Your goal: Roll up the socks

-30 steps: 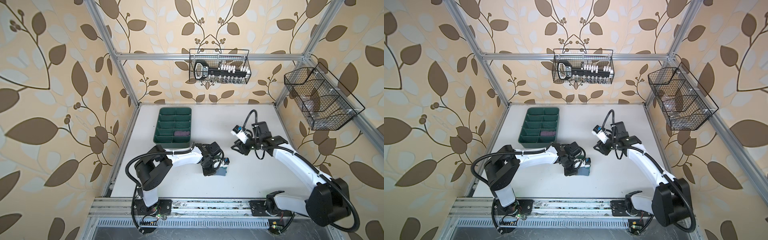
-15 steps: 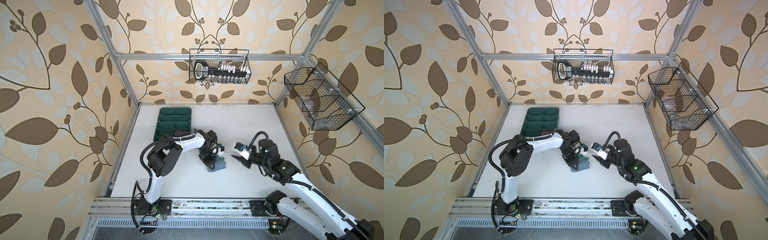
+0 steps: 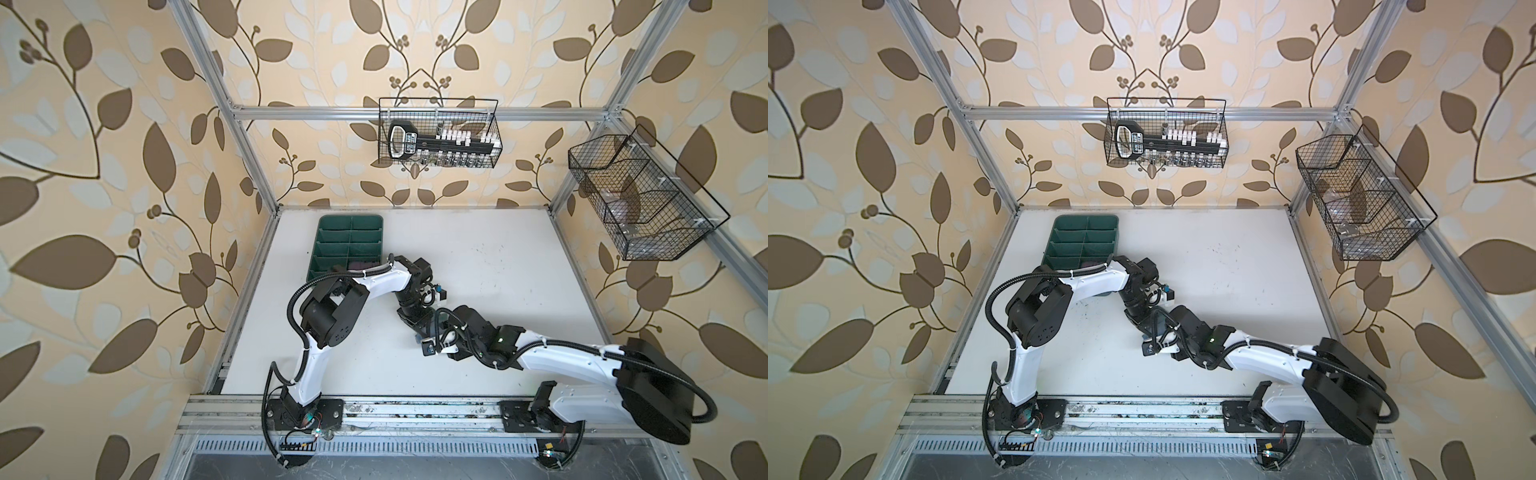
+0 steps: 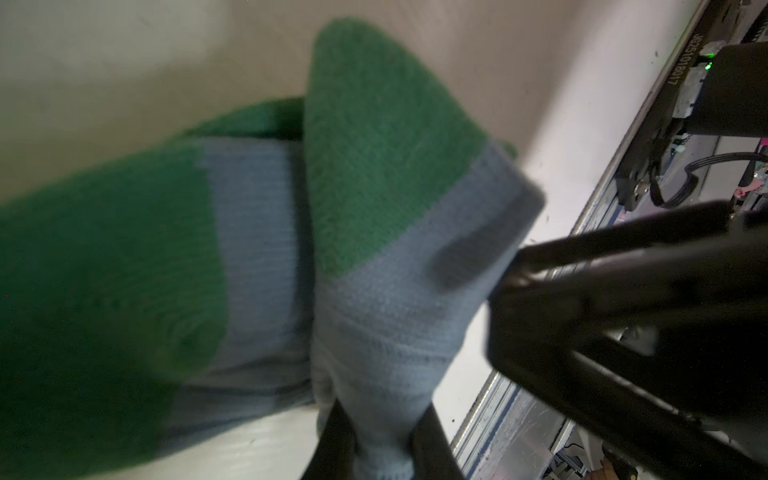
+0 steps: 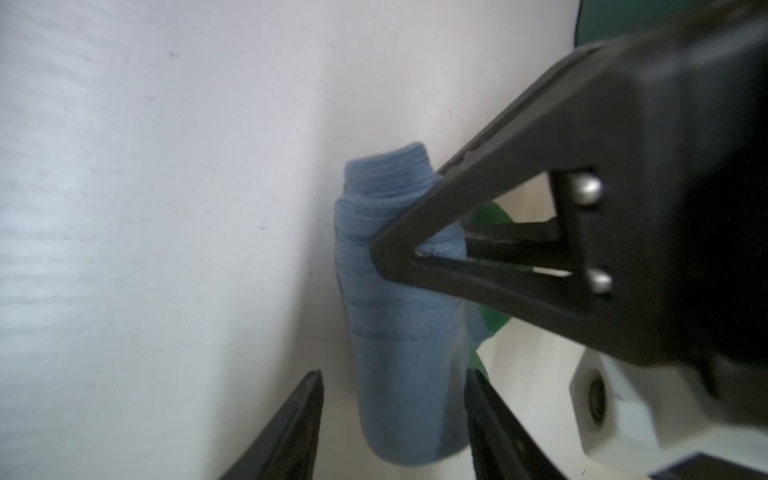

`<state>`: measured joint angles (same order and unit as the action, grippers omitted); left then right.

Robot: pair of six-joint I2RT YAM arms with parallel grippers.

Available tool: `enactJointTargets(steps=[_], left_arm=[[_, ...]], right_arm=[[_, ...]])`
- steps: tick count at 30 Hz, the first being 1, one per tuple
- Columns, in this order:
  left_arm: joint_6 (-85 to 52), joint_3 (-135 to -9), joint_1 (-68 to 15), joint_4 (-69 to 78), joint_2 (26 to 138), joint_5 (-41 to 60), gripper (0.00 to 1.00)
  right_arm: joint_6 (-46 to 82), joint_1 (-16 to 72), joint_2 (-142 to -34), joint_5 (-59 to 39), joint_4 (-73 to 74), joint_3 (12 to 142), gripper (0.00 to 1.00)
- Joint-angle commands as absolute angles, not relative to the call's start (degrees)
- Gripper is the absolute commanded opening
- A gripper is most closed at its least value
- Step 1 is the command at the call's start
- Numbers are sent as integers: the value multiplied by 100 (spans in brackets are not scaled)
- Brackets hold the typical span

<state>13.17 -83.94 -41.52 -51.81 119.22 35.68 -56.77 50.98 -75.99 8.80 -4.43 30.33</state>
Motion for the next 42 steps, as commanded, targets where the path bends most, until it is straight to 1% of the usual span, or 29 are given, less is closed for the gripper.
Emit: enactJointTargets(steps=[1,5,13,16,18,20,24,26,31,33,35,37,39,42], left_arm=[[1310,-8464,-4090,-5317,12091,3499,15],[1301,-8446,-4089,-5274,12077,3498,16],[1281,-8455,-4056,-5112,11784,3516,18],[1283,-8444,-4051,-5047,11558,3458,20],[1245,-8429,-4045,-4981,11379,3258,25],[1222,-8396,-4028,-4926,11155,3033,31],[1014,-8163,-3880,-4483,10383,2372,45],[891,-7970,-3747,-4203,9887,1993,48],[784,-7193,-3531,-3393,8323,374,56],[960,-6779,-3493,-3070,7544,-60,64],[1286,-6507,-3481,-2960,6986,-6,69],[1506,-6363,-3488,-3037,6553,141,69],[1742,-6265,-3482,-3181,6140,610,69],[2020,-6009,-3490,-3265,5660,1463,69]], right_arm=[[-5930,5072,-8006,1086,24,3307,55],[-5795,5045,-8313,1061,-56,3453,51],[-5517,4932,-8593,797,-852,3740,35],[-5439,4837,-8749,620,-1250,3927,24],[-5340,4778,-8873,503,-1650,4130,14],[-5169,4723,-8987,368,-2196,4414,9],[-4946,4619,-9080,-25,-3295,4799,8],[-4852,4606,-9024,-318,-3707,4905,8],[-4380,4521,-9132,-1242,-4643,5314,9],[-4269,4418,-9399,-1725,-5170,5681,11],[-4198,4290,-9730,-2214,-5658,6052,12],[-4166,4159,-10080,-2584,-5989,6367,12],[-4133,4019,-10471,-2840,-6199,6644,12],[-4159,3895,-10956,-2915,-6334,6942,11]])
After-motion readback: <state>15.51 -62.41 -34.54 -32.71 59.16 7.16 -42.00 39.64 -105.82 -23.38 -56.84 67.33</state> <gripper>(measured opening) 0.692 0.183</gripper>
